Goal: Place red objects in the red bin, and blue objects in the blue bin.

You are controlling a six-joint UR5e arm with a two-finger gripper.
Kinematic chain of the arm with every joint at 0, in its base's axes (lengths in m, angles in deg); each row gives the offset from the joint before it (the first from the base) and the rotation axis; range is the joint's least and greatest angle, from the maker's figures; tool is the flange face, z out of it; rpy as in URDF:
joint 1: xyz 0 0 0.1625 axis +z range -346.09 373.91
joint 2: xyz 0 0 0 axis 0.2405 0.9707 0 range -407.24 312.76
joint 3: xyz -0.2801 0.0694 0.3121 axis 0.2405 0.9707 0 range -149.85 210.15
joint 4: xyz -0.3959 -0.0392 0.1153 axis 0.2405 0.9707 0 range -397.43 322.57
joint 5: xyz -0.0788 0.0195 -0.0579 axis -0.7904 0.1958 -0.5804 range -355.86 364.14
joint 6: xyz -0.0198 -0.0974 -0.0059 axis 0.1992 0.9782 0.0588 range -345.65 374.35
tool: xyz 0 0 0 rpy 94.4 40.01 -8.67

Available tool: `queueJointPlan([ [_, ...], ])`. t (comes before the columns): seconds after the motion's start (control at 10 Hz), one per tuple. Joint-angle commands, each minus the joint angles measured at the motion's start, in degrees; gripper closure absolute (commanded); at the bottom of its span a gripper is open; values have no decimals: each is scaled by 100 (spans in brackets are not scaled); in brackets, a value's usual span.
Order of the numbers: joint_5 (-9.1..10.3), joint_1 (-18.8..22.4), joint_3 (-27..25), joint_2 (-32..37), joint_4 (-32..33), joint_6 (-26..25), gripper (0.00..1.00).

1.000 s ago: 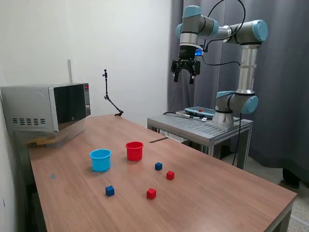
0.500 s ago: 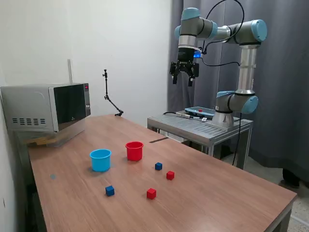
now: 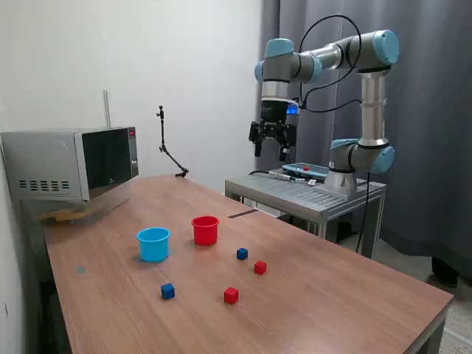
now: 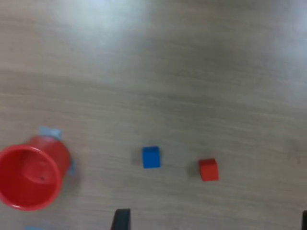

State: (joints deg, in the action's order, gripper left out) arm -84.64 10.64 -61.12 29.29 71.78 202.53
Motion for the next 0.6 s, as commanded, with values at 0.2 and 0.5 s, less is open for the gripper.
queueJointPlan([
  [0.2,491,134,4,-796,521,0,0],
  [0.5,625,247,12,-1446,838,8,0],
])
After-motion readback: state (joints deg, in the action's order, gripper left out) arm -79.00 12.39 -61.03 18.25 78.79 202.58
